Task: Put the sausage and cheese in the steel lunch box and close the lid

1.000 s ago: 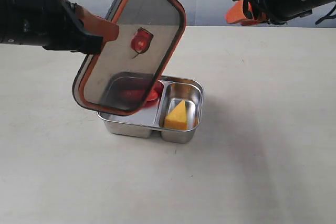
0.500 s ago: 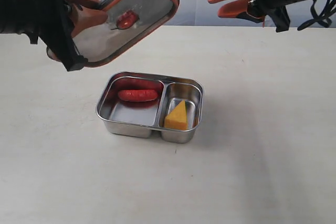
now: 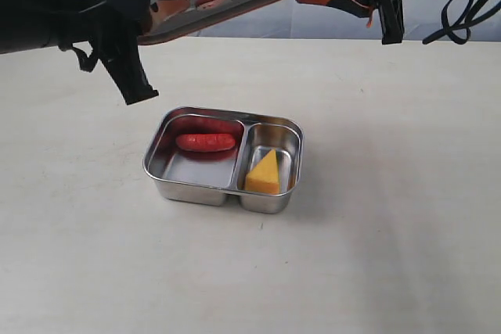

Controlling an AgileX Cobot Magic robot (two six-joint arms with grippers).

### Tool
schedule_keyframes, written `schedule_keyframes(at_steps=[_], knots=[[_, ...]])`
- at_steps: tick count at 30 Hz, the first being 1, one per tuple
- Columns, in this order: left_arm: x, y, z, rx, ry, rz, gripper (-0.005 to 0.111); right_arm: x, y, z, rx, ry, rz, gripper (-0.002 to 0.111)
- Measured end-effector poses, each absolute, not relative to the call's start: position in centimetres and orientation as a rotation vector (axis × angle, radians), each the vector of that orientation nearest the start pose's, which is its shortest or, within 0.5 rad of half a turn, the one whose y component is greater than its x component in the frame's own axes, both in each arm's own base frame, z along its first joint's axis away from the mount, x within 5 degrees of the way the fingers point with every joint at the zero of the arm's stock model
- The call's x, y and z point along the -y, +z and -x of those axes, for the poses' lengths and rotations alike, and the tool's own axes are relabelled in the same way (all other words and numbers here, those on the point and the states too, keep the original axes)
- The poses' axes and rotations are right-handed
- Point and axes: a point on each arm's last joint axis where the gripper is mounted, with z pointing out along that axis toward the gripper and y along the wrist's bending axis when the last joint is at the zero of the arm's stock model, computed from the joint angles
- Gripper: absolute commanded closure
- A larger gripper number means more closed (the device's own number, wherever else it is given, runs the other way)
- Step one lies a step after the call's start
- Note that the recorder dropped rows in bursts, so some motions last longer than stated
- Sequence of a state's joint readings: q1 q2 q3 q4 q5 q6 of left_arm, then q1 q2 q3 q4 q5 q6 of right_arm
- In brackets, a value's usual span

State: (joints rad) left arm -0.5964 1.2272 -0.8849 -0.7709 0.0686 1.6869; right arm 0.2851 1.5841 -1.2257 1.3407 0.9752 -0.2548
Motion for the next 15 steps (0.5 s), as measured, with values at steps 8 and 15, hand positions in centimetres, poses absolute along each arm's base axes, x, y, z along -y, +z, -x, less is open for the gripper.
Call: schedule_keyframes(at_steps=[8,15], knots=[[15.76,33.4,-22.73,-1.303,0.237,-1.335,0.107,-16.6,33.38,-30.08,-2.339,1.737,-0.18,0.071],[15.79,33.4,-22.71,-1.3,0.24,-1.339,0.107,-16.61,33.43,-30.09,-2.334,1.744,-0.184,0.071]])
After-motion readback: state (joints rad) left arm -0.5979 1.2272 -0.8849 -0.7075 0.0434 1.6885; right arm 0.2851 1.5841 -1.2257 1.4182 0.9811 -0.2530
